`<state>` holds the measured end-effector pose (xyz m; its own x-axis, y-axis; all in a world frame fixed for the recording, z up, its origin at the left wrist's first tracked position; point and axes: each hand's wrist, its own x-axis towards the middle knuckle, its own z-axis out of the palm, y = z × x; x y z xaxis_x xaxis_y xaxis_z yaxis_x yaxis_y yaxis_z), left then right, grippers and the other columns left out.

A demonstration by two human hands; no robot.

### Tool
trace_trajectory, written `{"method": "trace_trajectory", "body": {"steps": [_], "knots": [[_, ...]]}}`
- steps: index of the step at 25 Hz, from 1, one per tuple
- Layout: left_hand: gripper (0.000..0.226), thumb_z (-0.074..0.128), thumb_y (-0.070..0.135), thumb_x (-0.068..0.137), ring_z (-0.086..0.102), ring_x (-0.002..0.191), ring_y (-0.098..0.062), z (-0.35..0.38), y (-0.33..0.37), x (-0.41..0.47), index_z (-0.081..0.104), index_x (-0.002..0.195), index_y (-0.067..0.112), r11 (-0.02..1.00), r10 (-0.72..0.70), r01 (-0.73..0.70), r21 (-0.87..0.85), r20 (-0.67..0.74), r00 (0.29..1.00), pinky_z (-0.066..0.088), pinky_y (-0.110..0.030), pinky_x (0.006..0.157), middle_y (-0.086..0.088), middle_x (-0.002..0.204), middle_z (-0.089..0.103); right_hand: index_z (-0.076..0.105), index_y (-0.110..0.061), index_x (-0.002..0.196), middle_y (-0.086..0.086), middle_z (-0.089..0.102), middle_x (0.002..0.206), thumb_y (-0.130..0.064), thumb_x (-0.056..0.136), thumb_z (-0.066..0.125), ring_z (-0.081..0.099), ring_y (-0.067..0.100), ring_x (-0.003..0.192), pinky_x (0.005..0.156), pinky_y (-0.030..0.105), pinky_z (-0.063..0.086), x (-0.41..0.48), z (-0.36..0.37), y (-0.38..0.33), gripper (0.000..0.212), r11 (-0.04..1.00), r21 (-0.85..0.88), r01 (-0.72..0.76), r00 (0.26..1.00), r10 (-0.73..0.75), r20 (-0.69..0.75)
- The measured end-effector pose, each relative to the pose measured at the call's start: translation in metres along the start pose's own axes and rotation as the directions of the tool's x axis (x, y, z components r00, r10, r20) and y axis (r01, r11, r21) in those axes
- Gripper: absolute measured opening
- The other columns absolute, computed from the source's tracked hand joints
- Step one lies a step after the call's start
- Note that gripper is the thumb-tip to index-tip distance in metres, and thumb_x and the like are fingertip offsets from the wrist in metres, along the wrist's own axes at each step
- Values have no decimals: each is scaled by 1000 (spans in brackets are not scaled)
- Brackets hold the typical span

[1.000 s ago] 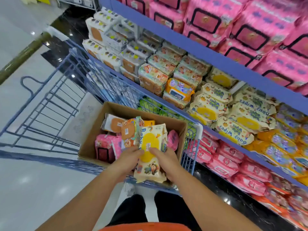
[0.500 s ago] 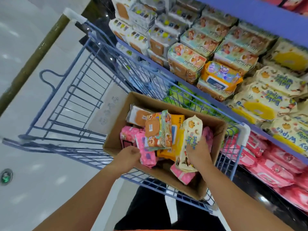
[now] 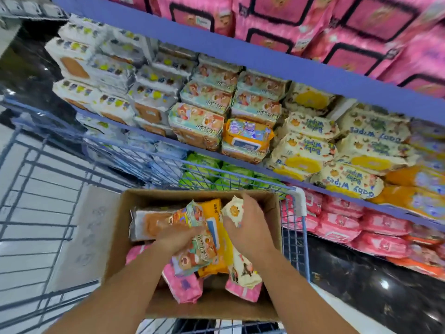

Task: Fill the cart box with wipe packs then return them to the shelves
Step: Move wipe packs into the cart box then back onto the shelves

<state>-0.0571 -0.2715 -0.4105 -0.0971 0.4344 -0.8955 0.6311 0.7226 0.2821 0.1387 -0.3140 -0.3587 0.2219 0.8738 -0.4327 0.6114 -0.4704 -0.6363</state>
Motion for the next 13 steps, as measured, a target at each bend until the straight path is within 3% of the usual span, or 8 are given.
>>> {"method": "trace_trajectory", "body": {"steps": [1,2,4,5,8,11,13], "knots": [[57,76,61,78,60,57,-24,-2,-3,5,63,72,5,999,-10,11,-52,14,1000,51,-38,64,-9,66,65,20,-20,158,-2,29,161,-44,94,63,24,18,149,119,42,33,4,-2,-12,81,1000,9,10,1000,-10,-10],[70,79,61,71,54,47,-21,-2,-14,11,66,90,-5,998,2,0,-68,26,1000,46,-33,53,-8,60,62,18,-20,159,-2,26,163,-44,94,63,23,17,150,120,42,30,6,-4,-22,82,1000,23,18,1000,-18,-17],[112,79,63,58,53,40,-19,4,-41,45,49,128,-19,991,60,-51,-126,68,996,39,-26,42,-5,49,56,18,-19,159,-1,26,163,-42,94,62,23,17,150,120,41,29,3,-5,-33,81,998,53,29,999,-27,-29],[114,79,61,57,57,42,-18,-1,-42,35,46,130,-20,985,96,-84,-153,69,993,39,-24,40,-6,49,58,20,-19,159,0,28,162,-41,94,62,25,18,149,120,40,29,-2,-3,-36,80,998,51,35,999,-33,-32],[78,89,41,60,61,48,-15,-14,-18,-19,57,116,-3,944,86,-116,-309,-110,990,41,-18,35,-13,73,66,28,-19,155,-2,35,157,-43,93,63,30,16,146,119,37,31,-22,4,-48,75,999,24,34,998,-35,51],[75,92,42,44,65,55,-25,-32,-3,-52,63,100,-1,882,167,-205,-424,-124,978,52,-28,45,-16,78,69,37,-27,148,-14,46,140,-41,89,68,46,11,131,103,21,41,-44,5,-63,68,994,110,7,981,-28,190],[79,94,41,44,76,75,-31,-40,17,-73,65,108,3,832,234,-275,-481,-146,961,64,-47,69,-13,89,77,37,-27,148,-15,41,134,-35,85,75,42,2,124,96,6,36,-53,0,-69,75,985,170,41,977,-75,199]]}}
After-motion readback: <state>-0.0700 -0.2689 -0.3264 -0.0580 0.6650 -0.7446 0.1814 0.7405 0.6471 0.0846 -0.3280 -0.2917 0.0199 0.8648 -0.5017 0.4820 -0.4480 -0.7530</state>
